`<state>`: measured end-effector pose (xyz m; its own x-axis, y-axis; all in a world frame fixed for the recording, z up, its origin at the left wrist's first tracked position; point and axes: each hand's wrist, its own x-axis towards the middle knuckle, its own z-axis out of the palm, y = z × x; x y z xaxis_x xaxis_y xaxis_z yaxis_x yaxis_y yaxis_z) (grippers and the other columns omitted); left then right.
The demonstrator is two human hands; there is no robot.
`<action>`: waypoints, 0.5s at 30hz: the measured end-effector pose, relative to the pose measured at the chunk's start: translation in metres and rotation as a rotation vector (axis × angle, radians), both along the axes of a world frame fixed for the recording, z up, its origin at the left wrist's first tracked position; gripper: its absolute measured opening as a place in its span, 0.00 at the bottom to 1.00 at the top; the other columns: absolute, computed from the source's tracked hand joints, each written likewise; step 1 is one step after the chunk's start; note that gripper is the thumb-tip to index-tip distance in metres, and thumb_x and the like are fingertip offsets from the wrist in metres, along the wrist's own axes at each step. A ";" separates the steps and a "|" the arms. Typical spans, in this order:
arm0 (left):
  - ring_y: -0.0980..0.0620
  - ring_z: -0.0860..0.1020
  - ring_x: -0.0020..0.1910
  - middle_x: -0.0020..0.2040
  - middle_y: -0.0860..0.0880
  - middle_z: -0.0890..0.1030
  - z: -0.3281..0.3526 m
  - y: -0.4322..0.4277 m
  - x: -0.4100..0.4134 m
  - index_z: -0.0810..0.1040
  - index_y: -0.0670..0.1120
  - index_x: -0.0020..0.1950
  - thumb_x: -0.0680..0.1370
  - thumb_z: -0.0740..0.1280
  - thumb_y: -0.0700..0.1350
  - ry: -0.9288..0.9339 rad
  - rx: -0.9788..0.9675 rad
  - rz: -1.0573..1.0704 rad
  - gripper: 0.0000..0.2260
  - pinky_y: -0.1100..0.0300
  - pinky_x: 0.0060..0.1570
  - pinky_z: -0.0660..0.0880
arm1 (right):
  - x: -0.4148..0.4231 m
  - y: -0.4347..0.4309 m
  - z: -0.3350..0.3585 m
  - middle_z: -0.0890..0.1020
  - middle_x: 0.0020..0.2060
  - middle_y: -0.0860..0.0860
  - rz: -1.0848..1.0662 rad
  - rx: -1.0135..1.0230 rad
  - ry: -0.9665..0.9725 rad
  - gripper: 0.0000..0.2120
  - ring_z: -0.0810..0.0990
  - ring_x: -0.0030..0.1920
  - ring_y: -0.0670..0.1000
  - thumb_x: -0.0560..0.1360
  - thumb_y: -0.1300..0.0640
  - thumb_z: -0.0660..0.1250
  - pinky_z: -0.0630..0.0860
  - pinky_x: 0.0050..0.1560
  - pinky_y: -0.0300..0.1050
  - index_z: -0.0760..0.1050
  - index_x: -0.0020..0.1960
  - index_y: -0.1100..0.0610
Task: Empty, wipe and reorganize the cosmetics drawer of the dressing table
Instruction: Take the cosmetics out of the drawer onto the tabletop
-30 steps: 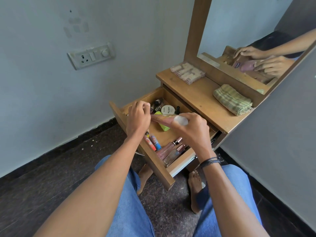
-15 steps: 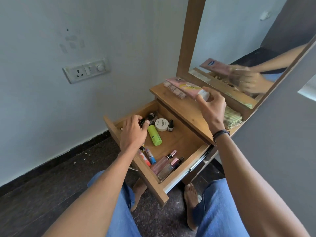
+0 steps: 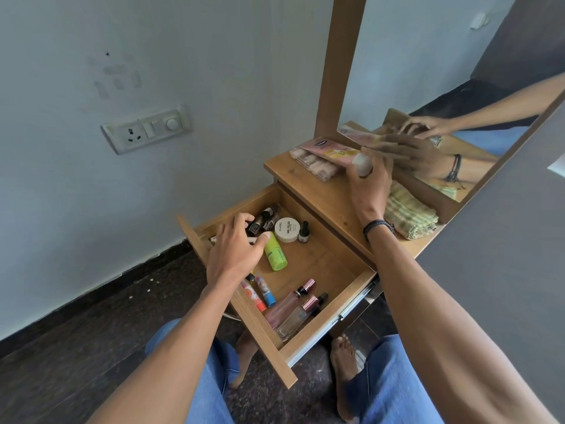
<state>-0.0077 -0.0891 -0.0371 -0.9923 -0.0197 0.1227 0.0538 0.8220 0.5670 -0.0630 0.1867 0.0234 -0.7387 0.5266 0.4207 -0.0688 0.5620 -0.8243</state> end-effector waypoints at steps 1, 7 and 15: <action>0.53 0.70 0.64 0.64 0.56 0.75 0.000 0.000 0.000 0.67 0.59 0.64 0.76 0.67 0.62 0.002 0.008 0.001 0.20 0.56 0.43 0.67 | -0.002 0.000 -0.001 0.74 0.63 0.54 0.002 0.019 -0.013 0.19 0.74 0.58 0.47 0.77 0.56 0.69 0.65 0.53 0.28 0.76 0.67 0.56; 0.54 0.69 0.64 0.63 0.57 0.74 0.001 -0.001 -0.002 0.67 0.59 0.64 0.76 0.67 0.62 0.007 0.028 0.001 0.20 0.56 0.42 0.67 | -0.007 0.003 -0.006 0.72 0.65 0.54 -0.021 0.065 -0.071 0.20 0.75 0.61 0.53 0.79 0.52 0.68 0.65 0.53 0.36 0.74 0.70 0.54; 0.54 0.70 0.63 0.63 0.56 0.75 -0.001 0.000 -0.002 0.67 0.58 0.64 0.76 0.68 0.62 0.014 0.016 -0.013 0.20 0.63 0.34 0.61 | -0.006 0.002 -0.005 0.71 0.65 0.53 -0.029 0.056 -0.051 0.24 0.73 0.63 0.53 0.76 0.52 0.71 0.67 0.56 0.41 0.72 0.71 0.52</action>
<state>-0.0100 -0.0894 -0.0377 -0.9906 -0.0090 0.1363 0.0723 0.8120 0.5792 -0.0687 0.1885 0.0181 -0.7446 0.5250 0.4122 -0.0100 0.6086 -0.7934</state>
